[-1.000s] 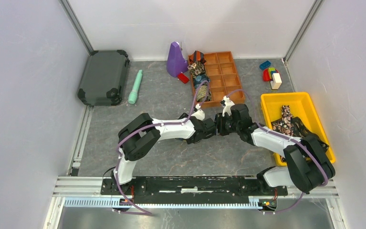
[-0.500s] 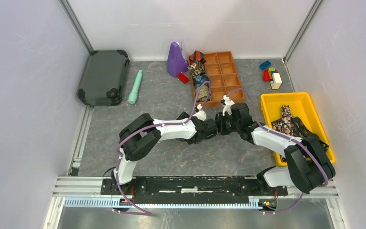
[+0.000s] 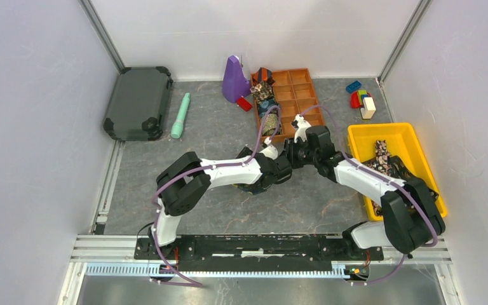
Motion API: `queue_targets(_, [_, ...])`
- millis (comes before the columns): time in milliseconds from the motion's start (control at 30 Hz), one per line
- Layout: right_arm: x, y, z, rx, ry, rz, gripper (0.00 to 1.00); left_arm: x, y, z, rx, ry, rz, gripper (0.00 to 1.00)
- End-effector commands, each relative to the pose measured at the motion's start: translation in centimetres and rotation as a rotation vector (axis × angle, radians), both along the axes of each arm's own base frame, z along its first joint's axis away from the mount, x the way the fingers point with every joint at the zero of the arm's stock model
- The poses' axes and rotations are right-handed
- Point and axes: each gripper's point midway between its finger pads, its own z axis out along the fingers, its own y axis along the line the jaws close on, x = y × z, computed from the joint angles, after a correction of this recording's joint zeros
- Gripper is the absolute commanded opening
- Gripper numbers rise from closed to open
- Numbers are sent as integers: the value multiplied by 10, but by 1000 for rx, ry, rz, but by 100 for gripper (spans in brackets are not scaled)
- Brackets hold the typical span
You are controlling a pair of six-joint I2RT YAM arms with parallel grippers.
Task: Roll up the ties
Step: Roll the tie at the center of the board.
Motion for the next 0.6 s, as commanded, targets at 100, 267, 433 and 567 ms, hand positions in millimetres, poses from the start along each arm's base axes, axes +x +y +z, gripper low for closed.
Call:
queue_targets(100, [23, 4, 19, -6, -59, -11, 40, 0, -20, 31, -126, -20, -12, 94])
queue_targets(267, [25, 4, 21, -14, -44, -12, 41, -5, -26, 46, -202, -10, -22, 98])
queue_targets(433, [24, 8, 26, 2, -45, 14, 42, -19, -35, 67, -343, 35, -87, 100])
queue_targets(567, [20, 16, 35, 43, -42, 40, 43, -33, -35, 90, -512, 44, -157, 100])
